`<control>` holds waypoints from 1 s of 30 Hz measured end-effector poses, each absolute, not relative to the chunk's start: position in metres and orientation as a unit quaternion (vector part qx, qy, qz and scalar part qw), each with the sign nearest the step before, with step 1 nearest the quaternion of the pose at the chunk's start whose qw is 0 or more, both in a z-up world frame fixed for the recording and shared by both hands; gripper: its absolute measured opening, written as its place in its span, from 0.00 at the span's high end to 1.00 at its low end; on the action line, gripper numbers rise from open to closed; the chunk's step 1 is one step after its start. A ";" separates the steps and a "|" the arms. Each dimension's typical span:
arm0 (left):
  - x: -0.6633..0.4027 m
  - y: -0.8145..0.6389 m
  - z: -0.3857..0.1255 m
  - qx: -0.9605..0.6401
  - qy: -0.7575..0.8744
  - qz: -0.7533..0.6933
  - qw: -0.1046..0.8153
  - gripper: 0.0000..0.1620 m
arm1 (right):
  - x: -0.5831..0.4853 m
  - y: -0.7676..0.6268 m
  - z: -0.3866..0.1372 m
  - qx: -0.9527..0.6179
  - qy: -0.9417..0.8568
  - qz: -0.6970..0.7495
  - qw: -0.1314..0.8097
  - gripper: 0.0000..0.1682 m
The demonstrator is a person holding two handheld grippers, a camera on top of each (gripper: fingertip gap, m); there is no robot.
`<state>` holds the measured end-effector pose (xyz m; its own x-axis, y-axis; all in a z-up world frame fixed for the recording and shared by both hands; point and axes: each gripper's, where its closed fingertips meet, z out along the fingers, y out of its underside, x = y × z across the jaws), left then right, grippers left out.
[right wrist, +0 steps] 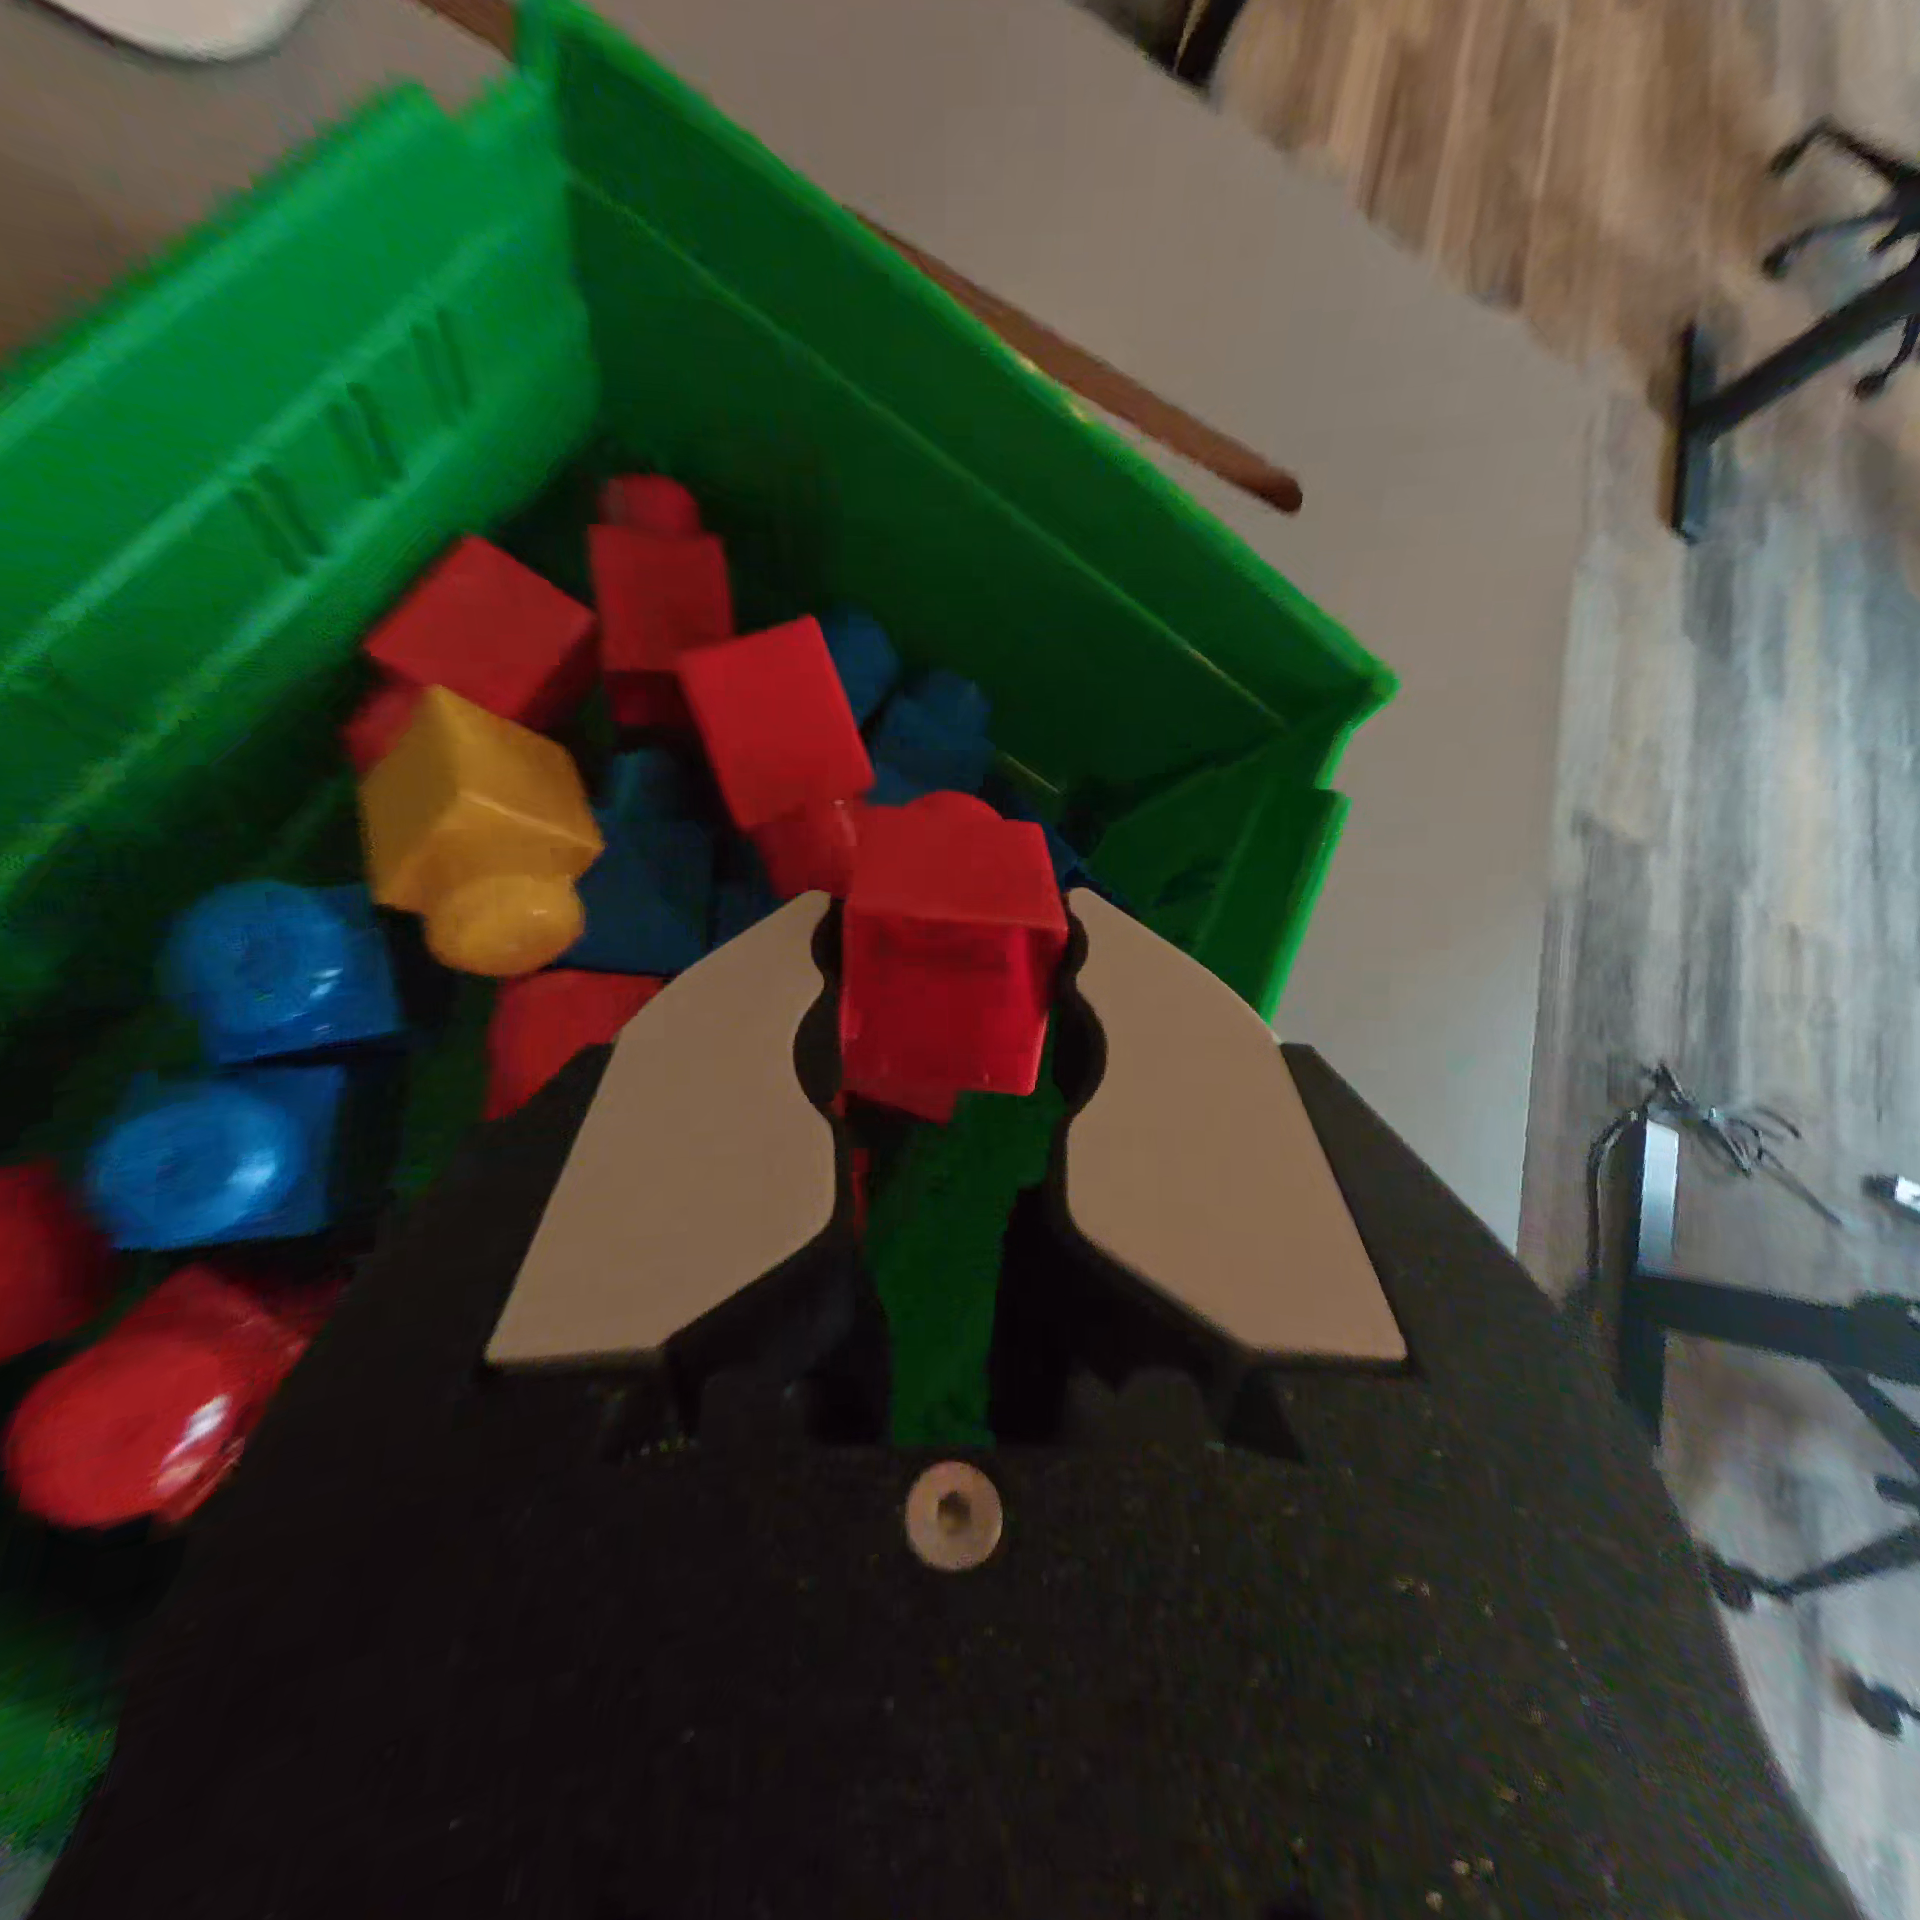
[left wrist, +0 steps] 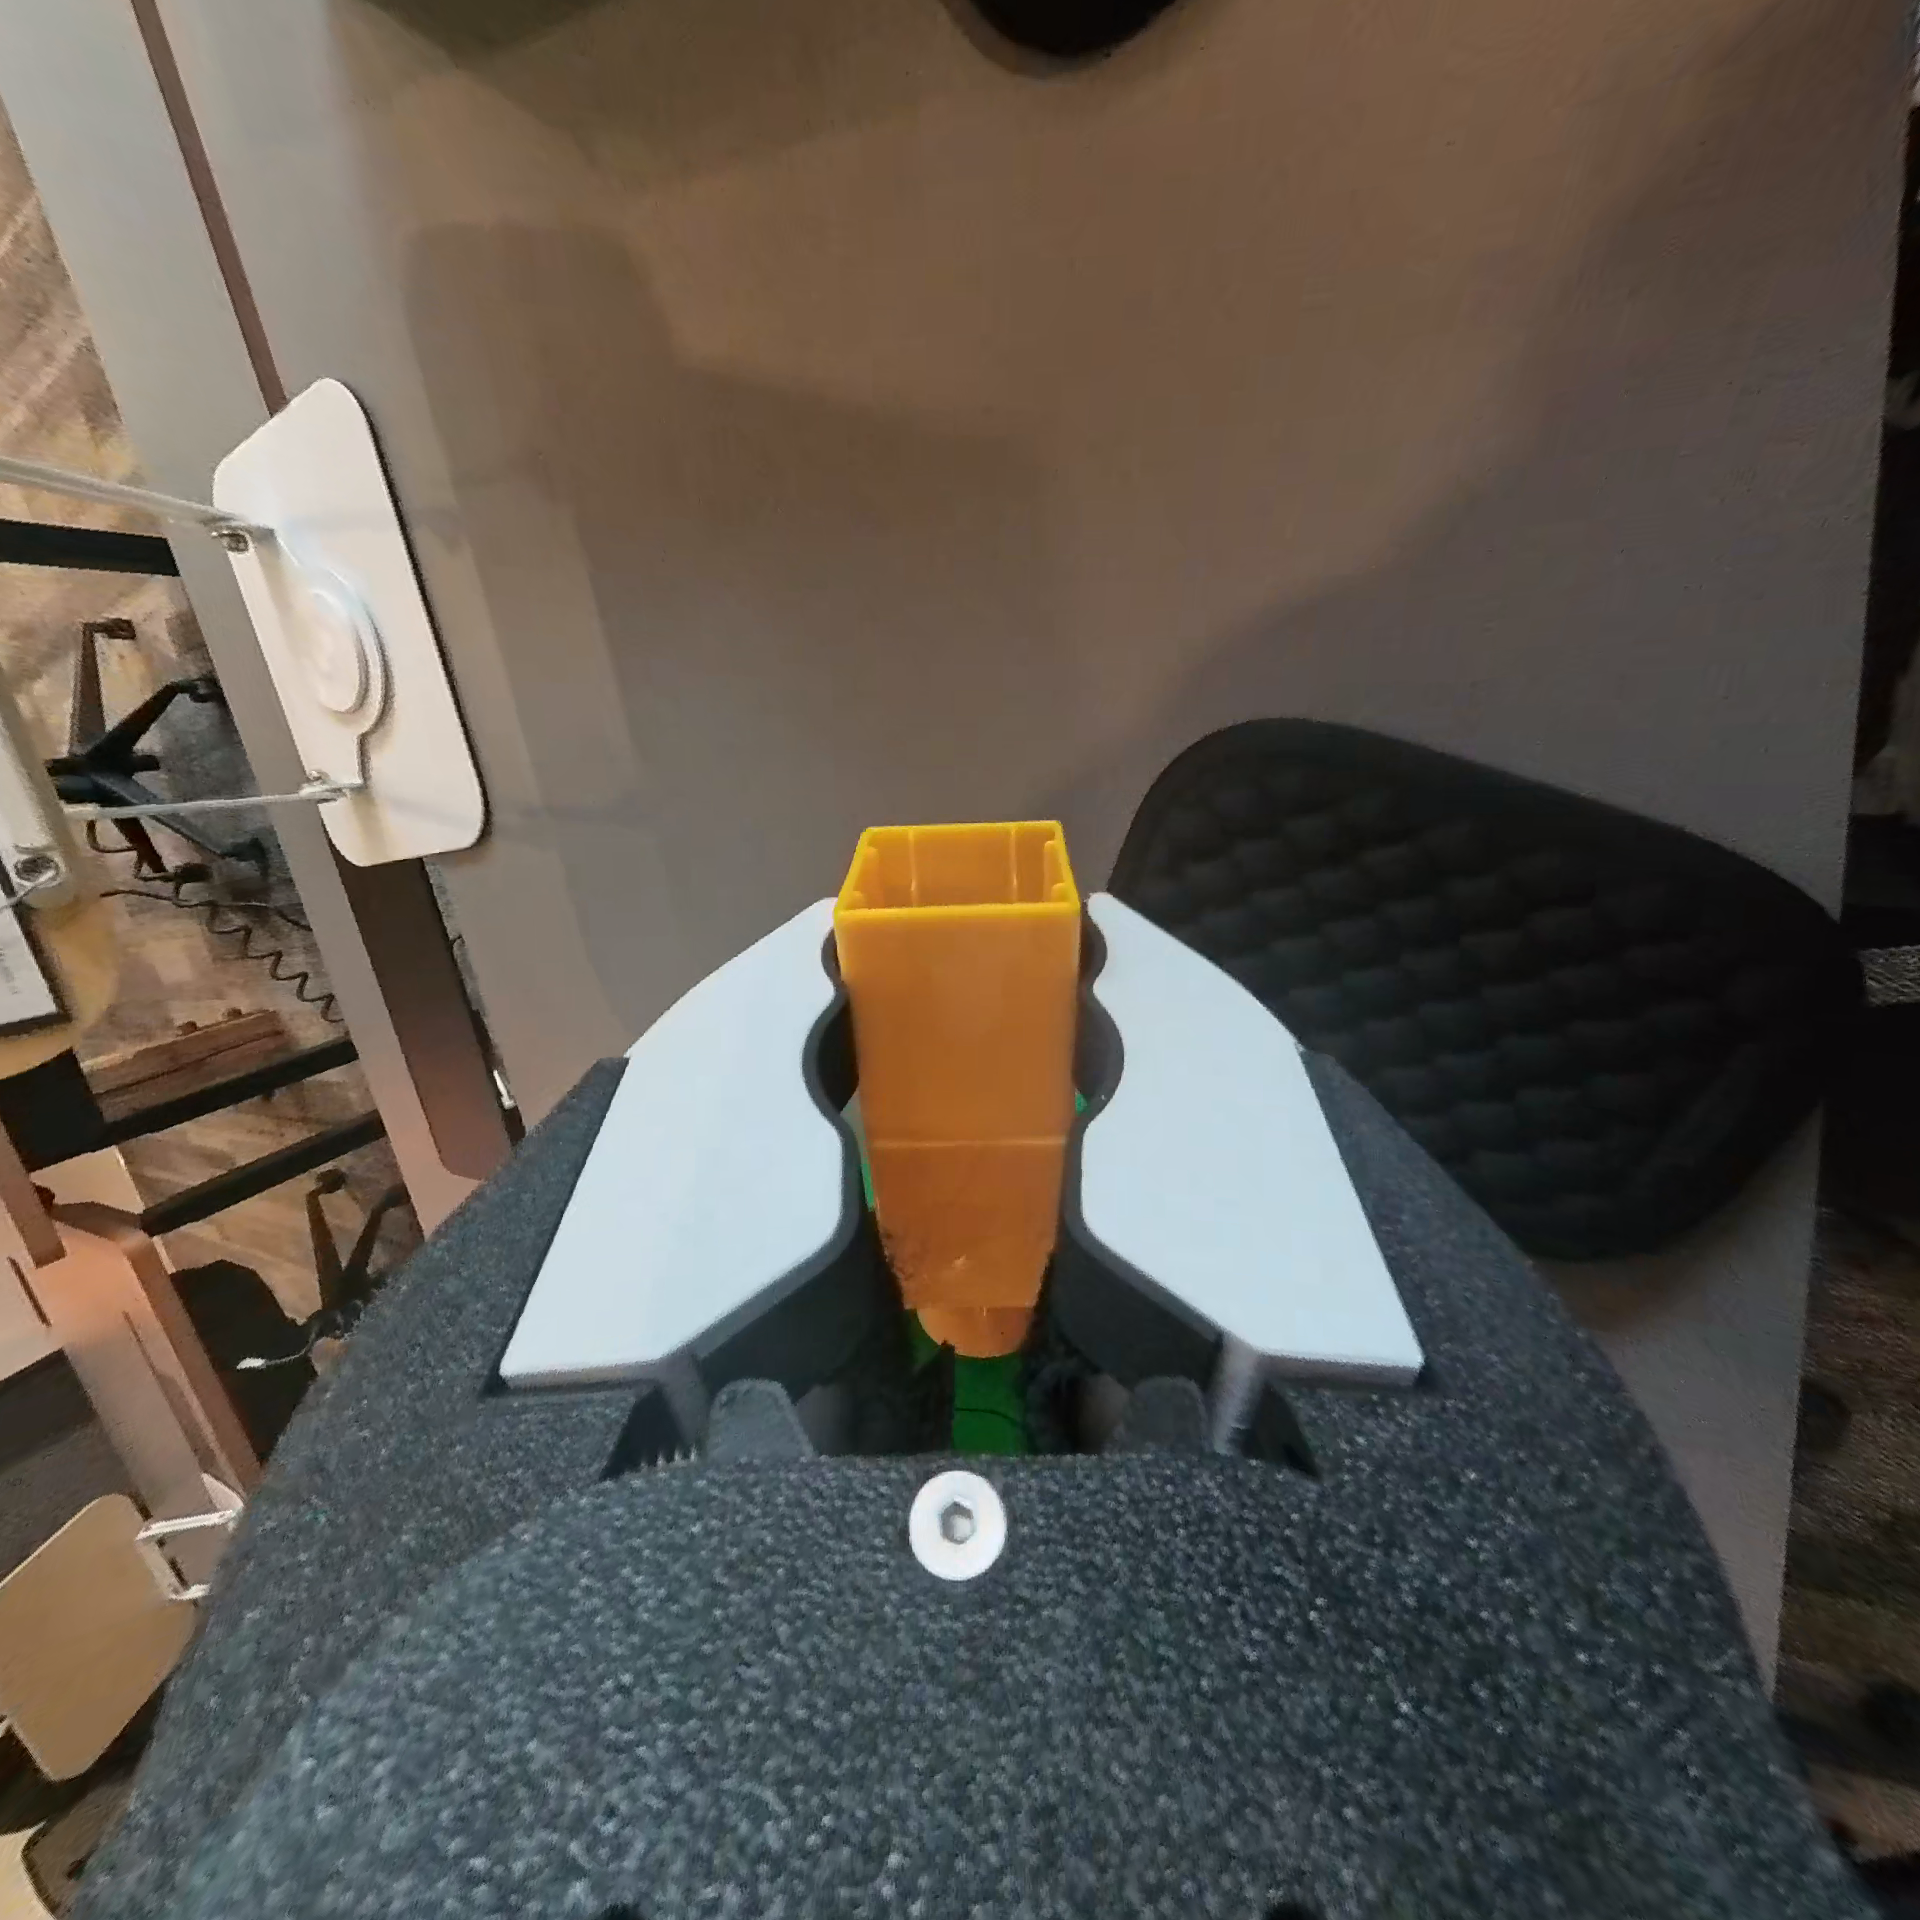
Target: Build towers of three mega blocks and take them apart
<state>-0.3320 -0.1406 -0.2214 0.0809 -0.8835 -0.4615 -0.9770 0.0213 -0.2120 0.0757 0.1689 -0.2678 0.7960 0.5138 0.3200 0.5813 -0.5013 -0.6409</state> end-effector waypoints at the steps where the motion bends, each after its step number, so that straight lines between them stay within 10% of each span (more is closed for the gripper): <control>1: -0.331 -0.140 -0.221 -0.693 0.671 0.095 0.246 0.76 | 0.079 0.176 -0.273 -0.872 -0.315 -0.054 0.372 0.78; 30: -0.337 -0.131 -0.225 -0.705 0.656 0.091 0.254 0.76 | 0.087 0.196 -0.266 -0.894 -0.306 -0.103 0.311 0.63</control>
